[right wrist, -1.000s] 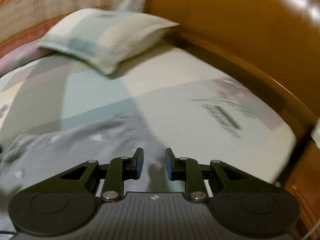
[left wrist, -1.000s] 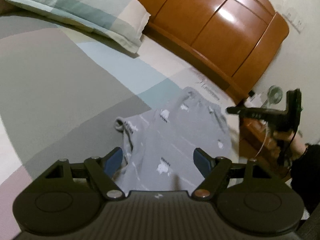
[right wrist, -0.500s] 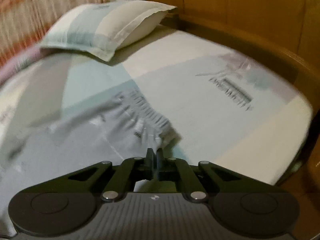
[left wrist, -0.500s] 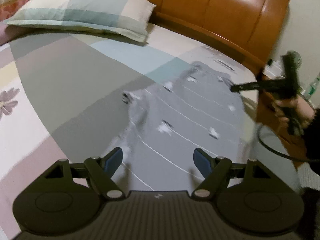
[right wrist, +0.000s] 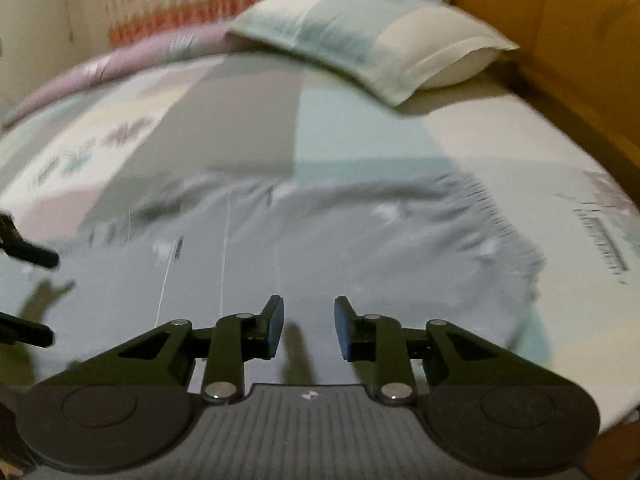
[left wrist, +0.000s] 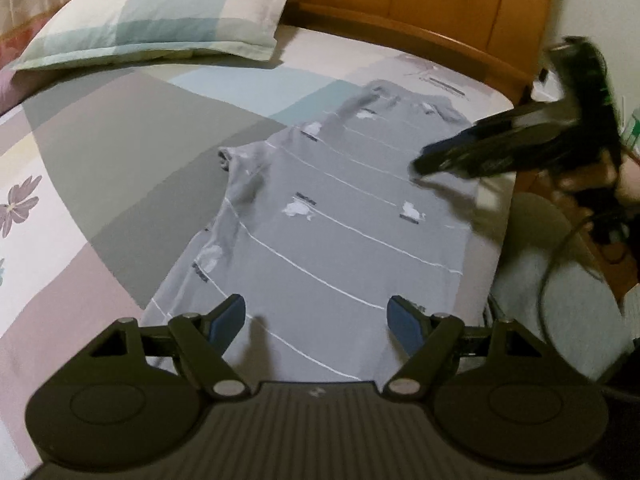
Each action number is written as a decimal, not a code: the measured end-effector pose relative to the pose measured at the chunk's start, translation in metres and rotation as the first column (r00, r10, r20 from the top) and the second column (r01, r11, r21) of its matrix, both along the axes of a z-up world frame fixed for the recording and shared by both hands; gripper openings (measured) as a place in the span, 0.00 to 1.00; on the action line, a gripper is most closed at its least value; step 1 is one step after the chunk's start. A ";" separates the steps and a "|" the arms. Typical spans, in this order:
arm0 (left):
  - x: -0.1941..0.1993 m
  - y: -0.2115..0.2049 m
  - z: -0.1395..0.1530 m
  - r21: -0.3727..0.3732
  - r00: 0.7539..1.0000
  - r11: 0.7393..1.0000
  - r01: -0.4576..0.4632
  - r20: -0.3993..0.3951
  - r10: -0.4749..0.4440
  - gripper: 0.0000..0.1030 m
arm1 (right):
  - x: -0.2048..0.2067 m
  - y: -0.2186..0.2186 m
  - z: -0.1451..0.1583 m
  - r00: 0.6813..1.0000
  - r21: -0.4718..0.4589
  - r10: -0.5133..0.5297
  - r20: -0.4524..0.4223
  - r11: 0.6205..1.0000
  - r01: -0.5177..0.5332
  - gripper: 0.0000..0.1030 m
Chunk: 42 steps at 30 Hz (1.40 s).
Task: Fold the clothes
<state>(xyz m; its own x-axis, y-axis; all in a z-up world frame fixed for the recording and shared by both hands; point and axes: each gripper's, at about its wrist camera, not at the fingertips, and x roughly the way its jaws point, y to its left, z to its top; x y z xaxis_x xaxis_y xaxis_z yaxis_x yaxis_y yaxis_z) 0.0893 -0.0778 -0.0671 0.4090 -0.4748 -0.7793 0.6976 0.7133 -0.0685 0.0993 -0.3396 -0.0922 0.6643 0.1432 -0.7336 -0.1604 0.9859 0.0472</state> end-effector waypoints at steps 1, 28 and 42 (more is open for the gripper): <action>-0.002 0.001 0.000 0.008 1.000 1.000 -0.005 0.004 0.005 0.76 | 0.002 0.003 -0.007 0.999 -0.023 -0.003 -0.034 1.000 0.002 0.31; 0.036 0.047 -0.017 -0.113 0.996 0.990 -0.083 -0.026 0.080 0.76 | 0.122 0.070 0.000 0.967 -0.019 0.254 -0.012 0.967 -0.254 0.33; 0.059 0.072 -0.011 -0.161 0.987 0.975 -0.156 0.001 0.158 0.76 | 0.137 0.088 0.014 0.977 -0.068 0.211 -0.030 0.975 -0.213 0.33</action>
